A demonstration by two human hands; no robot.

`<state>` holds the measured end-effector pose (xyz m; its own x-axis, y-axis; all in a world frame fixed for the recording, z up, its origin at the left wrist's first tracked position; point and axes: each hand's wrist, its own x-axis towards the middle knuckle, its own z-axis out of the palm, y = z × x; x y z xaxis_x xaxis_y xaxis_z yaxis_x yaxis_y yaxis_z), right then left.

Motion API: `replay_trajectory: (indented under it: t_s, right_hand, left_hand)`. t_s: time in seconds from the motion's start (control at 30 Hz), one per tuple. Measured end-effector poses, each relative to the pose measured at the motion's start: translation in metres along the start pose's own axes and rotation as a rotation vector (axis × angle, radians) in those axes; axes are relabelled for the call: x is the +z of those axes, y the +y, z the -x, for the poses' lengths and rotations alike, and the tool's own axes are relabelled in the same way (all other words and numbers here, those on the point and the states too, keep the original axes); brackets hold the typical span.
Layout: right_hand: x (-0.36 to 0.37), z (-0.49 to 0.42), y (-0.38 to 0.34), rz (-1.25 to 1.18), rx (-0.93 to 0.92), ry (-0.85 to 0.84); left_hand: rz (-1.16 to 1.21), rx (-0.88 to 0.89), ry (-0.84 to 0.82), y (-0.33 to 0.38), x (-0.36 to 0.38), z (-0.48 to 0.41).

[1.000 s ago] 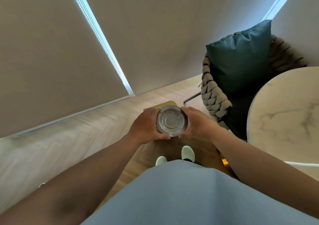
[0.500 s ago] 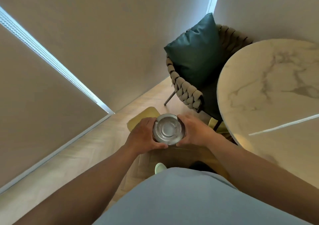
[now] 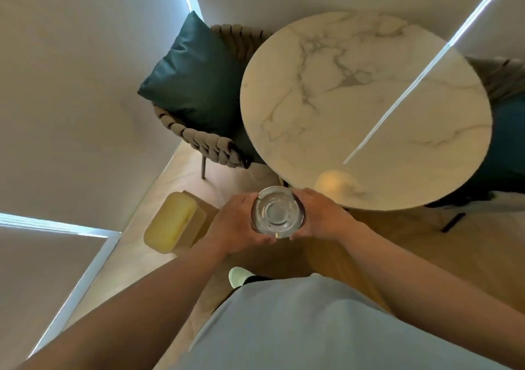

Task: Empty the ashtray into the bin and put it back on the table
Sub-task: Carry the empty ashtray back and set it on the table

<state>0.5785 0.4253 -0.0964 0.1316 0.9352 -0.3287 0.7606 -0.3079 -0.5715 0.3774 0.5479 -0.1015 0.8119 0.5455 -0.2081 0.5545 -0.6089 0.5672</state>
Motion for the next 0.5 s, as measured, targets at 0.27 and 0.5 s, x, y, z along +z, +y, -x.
replay_trajectory:
  t_s: [0.27, 0.5]
  right_hand:
    - [-0.012, 0.073, 0.075, -0.102, 0.136, 0.054]
    - [-0.023, 0.103, 0.115, -0.131, 0.198, 0.088]
  left_hand:
    - [-0.074, 0.099, -0.104, 0.075, 0.053, -0.028]
    - [-0.103, 0.129, -0.165, 0.112, 0.082, -0.048]
